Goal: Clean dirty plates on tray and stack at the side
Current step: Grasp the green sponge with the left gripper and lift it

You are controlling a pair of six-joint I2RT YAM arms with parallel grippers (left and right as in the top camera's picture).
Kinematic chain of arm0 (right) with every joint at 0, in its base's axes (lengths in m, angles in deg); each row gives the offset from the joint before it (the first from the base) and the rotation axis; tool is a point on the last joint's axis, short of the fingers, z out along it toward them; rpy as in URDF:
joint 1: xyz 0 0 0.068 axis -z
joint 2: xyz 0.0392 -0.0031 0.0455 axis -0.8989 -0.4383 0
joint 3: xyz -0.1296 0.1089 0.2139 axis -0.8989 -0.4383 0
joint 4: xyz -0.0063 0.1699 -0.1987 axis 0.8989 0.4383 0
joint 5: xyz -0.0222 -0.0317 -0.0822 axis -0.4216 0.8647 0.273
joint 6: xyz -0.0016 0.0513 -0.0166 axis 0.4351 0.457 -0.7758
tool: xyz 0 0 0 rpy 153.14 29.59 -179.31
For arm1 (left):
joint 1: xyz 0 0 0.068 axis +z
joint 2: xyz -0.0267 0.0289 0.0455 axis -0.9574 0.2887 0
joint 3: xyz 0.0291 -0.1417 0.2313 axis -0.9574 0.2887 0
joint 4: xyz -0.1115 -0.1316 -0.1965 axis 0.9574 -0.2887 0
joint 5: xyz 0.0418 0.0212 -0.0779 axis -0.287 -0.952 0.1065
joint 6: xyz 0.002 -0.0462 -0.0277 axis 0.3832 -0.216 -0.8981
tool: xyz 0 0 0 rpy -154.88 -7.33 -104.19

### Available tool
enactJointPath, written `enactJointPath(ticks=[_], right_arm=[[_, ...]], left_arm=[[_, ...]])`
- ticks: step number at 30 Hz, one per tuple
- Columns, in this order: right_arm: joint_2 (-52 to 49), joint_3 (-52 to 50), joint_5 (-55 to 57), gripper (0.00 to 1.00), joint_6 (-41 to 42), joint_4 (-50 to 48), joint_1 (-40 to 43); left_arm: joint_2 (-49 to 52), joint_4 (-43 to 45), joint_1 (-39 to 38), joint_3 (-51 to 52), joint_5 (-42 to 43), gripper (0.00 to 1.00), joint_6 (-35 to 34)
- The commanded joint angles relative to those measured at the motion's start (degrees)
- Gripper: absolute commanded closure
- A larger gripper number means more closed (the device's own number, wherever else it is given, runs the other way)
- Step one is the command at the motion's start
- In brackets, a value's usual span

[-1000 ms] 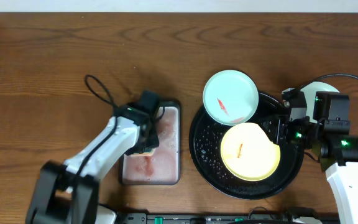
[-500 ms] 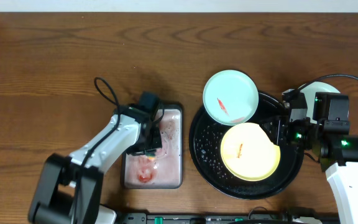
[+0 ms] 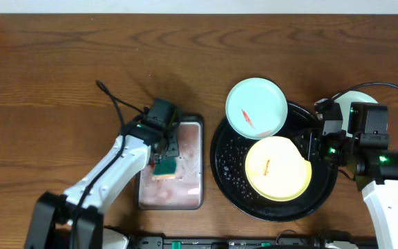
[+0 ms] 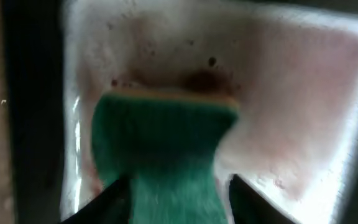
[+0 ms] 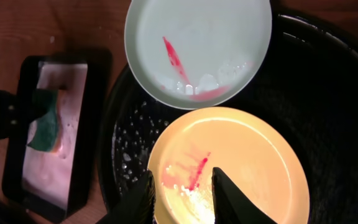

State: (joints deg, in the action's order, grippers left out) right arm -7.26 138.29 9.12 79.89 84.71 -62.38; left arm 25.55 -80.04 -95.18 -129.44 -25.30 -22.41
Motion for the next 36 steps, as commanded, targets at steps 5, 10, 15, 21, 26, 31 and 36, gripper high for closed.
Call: enactJointPath(ticks=[5, 10, 15, 21, 26, 31, 36], right_arm=[[0.2, 0.3, 0.1, 0.73, 0.6, 0.3, -0.5], [0.2, 0.3, 0.1, 0.73, 0.6, 0.5, -0.5], [0.2, 0.3, 0.1, 0.73, 1.7, 1.2, -0.5], [0.2, 0.3, 0.1, 0.72, 1.7, 2.1, -0.5], [0.2, 0.3, 0.1, 0.71, 1.7, 2.1, -0.6], [0.2, 0.3, 0.1, 0.68, 1.7, 2.1, -0.6], [0.2, 0.3, 0.1, 0.61, 1.7, 2.3, -0.6]], left_arm=[[5.0, 2.2, -0.1, 1.6, -0.4, 0.93, -0.1], [1.2, 0.1, -0.1, -0.3, 2.9, 0.92, 0.0], [-4.1, -4.1, -0.1, -0.7, 2.9, 0.51, 0.0], [-5.3, -8.1, -0.1, -0.7, 2.9, 0.44, 0.0], [-5.3, -9.5, -0.1, -0.6, 3.6, 0.44, 0.0], [-5.3, -9.5, -0.1, -0.6, 3.5, 0.42, 0.0], [-5.3, -9.2, -0.1, -0.6, 3.5, 0.35, 0.0]])
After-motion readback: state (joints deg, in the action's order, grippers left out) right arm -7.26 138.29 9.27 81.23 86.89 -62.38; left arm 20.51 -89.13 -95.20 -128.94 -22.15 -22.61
